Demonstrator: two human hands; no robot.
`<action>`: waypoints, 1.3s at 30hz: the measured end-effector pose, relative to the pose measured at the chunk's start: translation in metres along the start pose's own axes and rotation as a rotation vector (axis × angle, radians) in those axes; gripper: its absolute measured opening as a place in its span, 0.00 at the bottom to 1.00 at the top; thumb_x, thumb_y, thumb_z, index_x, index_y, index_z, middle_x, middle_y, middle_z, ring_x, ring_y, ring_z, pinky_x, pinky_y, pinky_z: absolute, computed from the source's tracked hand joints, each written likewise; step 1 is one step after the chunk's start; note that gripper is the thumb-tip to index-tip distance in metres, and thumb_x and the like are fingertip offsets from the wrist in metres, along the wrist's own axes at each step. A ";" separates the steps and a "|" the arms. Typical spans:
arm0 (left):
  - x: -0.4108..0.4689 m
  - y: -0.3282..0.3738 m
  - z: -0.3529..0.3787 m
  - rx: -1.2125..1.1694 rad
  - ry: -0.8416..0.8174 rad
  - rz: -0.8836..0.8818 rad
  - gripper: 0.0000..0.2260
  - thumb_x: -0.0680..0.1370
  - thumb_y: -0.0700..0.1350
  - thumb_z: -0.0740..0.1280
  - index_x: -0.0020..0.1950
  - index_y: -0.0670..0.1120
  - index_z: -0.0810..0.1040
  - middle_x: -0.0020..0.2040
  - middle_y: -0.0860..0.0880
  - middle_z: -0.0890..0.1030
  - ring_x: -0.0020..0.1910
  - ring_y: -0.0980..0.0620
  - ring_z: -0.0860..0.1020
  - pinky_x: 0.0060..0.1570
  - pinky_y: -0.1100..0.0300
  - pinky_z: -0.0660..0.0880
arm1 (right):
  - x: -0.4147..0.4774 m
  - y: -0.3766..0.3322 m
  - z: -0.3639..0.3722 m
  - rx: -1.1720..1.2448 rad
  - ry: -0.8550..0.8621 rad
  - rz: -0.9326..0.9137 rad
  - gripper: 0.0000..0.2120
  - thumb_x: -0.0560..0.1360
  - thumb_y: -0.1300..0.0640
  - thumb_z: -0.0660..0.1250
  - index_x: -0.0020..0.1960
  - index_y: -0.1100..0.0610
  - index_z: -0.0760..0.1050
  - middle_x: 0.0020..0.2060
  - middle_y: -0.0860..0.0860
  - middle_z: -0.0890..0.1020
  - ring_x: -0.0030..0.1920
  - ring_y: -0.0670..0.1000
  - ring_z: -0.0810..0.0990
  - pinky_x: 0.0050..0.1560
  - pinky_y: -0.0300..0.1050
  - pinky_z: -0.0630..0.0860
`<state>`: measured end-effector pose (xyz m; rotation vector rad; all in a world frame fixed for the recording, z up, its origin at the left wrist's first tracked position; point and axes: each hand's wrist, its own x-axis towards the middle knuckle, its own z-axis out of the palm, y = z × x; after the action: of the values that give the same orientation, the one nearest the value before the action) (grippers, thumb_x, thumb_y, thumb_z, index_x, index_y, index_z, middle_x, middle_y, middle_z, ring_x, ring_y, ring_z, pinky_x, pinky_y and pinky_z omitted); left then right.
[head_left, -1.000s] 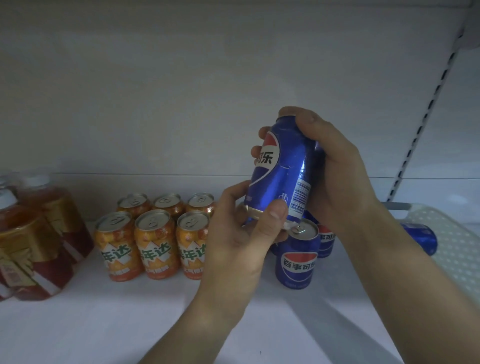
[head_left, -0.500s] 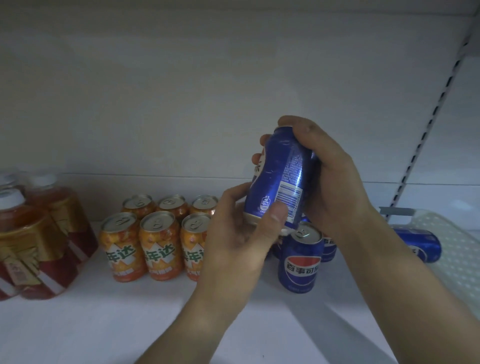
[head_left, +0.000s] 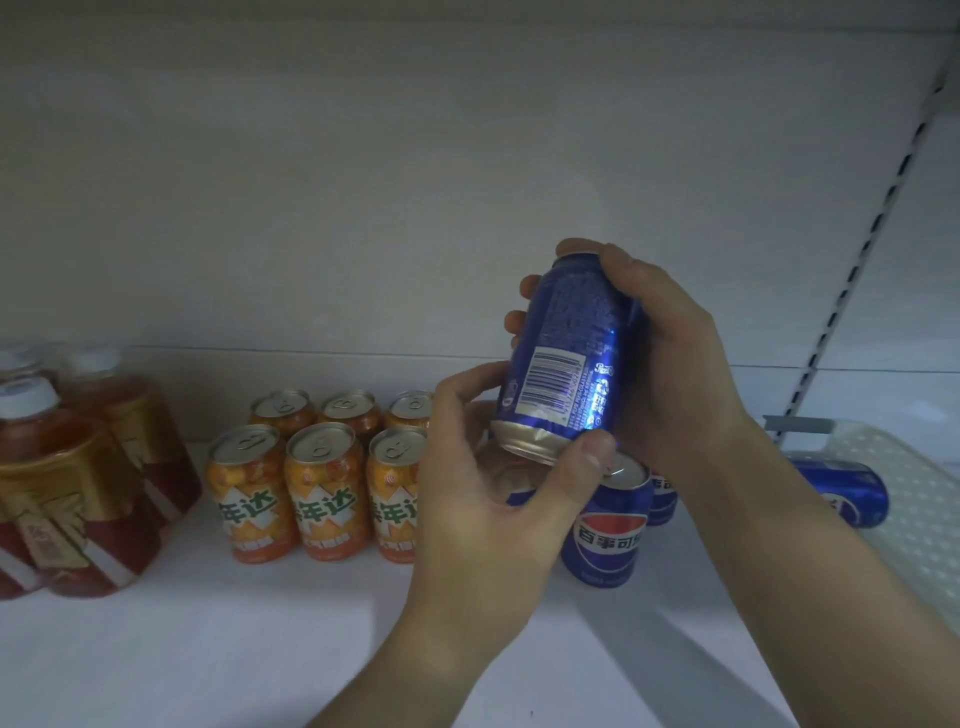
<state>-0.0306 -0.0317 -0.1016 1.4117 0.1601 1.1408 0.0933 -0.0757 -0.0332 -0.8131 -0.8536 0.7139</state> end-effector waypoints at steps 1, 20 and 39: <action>0.000 0.000 0.000 0.001 -0.006 -0.003 0.29 0.66 0.52 0.78 0.64 0.50 0.72 0.57 0.53 0.83 0.54 0.49 0.84 0.48 0.60 0.81 | 0.000 -0.001 0.001 -0.005 -0.001 -0.007 0.21 0.72 0.51 0.64 0.62 0.60 0.74 0.47 0.58 0.84 0.46 0.58 0.86 0.48 0.52 0.84; 0.000 0.001 0.000 0.316 0.065 0.175 0.32 0.64 0.48 0.83 0.62 0.55 0.71 0.57 0.60 0.79 0.55 0.55 0.81 0.48 0.69 0.77 | 0.003 0.006 -0.007 -0.078 0.044 -0.115 0.15 0.79 0.54 0.64 0.62 0.60 0.75 0.51 0.59 0.85 0.50 0.62 0.86 0.52 0.55 0.84; 0.005 0.002 -0.004 -0.076 -0.082 -0.120 0.30 0.68 0.51 0.80 0.65 0.50 0.71 0.56 0.52 0.85 0.53 0.52 0.85 0.45 0.62 0.81 | 0.006 0.000 -0.010 -0.064 0.052 -0.135 0.12 0.77 0.52 0.65 0.56 0.58 0.78 0.49 0.57 0.86 0.49 0.59 0.86 0.50 0.54 0.83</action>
<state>-0.0320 -0.0259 -0.0983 1.3611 0.1396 0.9790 0.1050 -0.0739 -0.0357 -0.8197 -0.8789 0.5468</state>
